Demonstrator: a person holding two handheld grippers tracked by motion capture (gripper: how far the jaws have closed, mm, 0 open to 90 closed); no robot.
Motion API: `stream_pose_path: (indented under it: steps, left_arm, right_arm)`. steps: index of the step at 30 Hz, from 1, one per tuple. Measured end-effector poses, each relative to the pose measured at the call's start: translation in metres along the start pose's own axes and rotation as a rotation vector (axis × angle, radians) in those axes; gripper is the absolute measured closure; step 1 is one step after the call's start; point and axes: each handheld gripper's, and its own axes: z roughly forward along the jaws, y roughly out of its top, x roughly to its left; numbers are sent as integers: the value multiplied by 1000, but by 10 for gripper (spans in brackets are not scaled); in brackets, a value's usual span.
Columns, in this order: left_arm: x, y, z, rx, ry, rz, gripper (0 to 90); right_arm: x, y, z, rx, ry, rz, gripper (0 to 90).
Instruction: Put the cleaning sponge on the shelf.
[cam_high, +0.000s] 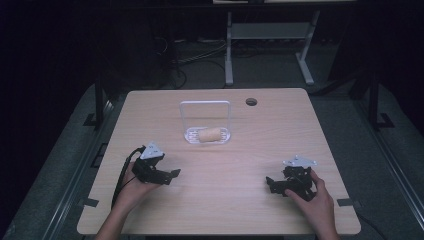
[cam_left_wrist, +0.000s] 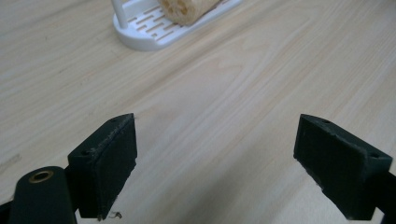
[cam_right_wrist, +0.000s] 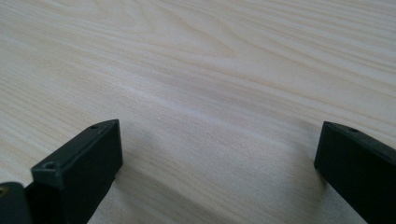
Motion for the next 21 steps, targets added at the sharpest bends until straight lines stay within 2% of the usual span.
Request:
stream_pose_path:
  steps: [12, 21]
  left_arm:
    - [-2, -23, -19, -2, 27, -6, 130]
    - [-4, -40, -26, 10, 41, -2, 130]
  right_arm:
    - [0, 0, 0, 0, 0, 4, 5]
    - [0, 0, 0, 0, 0, 3, 6]
